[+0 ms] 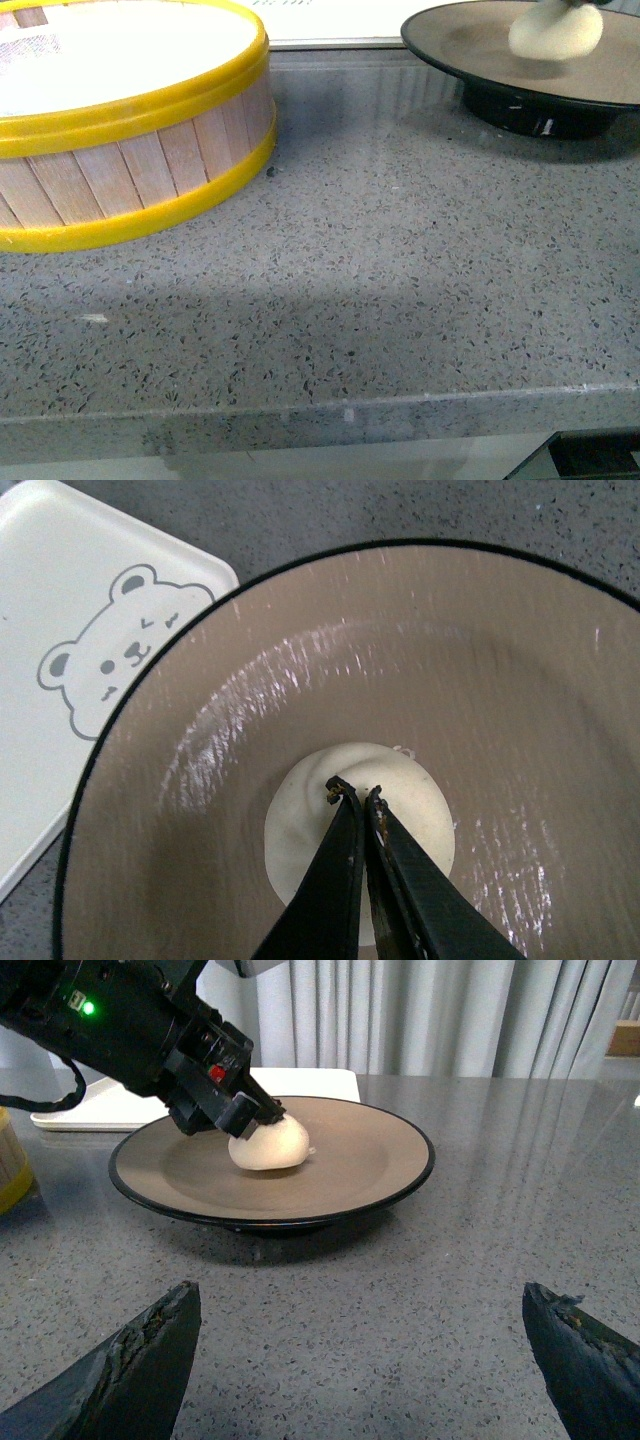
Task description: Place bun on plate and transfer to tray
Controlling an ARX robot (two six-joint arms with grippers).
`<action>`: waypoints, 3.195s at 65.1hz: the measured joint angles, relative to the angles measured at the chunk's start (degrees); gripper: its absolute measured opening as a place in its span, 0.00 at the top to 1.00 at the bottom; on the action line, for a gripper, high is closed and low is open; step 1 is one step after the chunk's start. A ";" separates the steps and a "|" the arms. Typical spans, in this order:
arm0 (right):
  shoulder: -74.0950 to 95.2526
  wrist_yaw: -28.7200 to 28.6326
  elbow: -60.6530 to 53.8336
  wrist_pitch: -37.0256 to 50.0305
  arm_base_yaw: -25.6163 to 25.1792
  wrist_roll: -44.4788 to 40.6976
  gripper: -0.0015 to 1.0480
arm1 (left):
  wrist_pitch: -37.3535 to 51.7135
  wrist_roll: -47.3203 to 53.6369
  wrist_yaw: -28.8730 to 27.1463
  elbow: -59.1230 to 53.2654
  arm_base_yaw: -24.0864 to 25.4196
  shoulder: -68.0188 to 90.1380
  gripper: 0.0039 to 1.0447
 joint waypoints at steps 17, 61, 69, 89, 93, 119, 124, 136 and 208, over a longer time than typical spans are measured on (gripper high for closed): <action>0.00 0.00 0.00 0.00 0.00 0.00 0.09 | 0.48 -0.57 -0.35 -0.85 -0.02 -0.20 0.76; 0.00 0.02 0.00 0.00 0.00 0.00 0.09 | 8.70 -8.11 0.59 -11.21 6.78 -22.18 0.06; 0.00 0.00 0.00 0.00 0.00 0.02 0.09 | 12.76 -9.44 -1.60 -29.18 17.33 -40.94 0.06; 0.00 -0.02 0.00 0.00 0.00 0.00 0.09 | 8.09 -12.48 9.42 -62.31 50.40 -78.77 0.06; 0.00 -0.02 0.00 0.00 0.00 0.00 0.09 | 15.98 -15.47 13.55 -70.12 56.81 -84.54 0.18; 0.00 0.00 0.00 0.00 0.00 0.02 0.09 | 31.39 -18.40 9.64 -102.44 53.96 -101.92 0.96; 0.00 0.00 0.00 0.00 0.00 0.00 0.09 | 31.41 -18.43 4.26 -104.45 50.05 -103.54 0.96; 0.00 0.00 0.00 0.00 0.00 0.00 0.09 | 31.41 -18.40 3.65 -107.56 47.32 -106.99 0.96; 0.00 0.00 0.00 0.00 0.00 0.00 0.09 | 19.06 -18.43 3.43 -113.61 47.34 -126.81 0.96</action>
